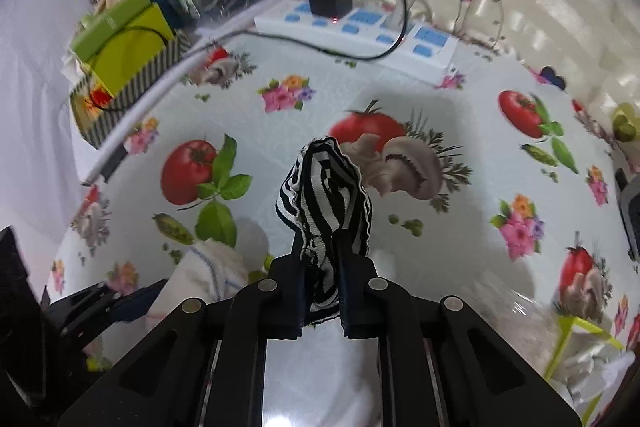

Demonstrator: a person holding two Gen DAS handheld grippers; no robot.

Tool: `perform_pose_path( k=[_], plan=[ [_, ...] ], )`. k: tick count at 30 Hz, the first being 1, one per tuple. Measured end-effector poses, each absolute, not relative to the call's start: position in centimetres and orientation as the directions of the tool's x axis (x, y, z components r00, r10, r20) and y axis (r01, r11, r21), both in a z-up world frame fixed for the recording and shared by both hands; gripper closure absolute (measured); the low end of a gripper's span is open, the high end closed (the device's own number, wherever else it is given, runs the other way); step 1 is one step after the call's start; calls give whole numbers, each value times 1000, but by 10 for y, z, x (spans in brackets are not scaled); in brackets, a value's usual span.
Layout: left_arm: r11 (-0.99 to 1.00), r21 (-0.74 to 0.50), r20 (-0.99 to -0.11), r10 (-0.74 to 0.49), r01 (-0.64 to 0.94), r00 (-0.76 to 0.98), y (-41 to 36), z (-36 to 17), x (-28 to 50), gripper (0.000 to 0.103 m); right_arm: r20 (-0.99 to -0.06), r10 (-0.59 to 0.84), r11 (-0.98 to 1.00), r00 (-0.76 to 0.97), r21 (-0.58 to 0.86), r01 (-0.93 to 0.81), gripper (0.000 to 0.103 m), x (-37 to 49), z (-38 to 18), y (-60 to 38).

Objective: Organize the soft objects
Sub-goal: 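Lift and carry the white roll with the left gripper while the right carries the striped sock to the box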

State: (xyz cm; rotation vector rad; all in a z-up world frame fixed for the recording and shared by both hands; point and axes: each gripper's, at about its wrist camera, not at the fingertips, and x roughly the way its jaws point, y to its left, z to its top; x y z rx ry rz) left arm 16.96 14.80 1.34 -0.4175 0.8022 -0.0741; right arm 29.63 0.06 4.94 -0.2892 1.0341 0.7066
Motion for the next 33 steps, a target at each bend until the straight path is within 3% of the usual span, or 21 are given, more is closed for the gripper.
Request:
perform_pose_path(
  k=[14,33],
  plan=[
    [917,-390,-649,-206,-88,732,141,39,152,65,-678,588,726,441,202,-657,90,209,126,-89],
    [940,-327,-566,-277,97,777,66,117,109,65,-516,578,815,632,329,-476,90,139,142,-241]
  ],
)
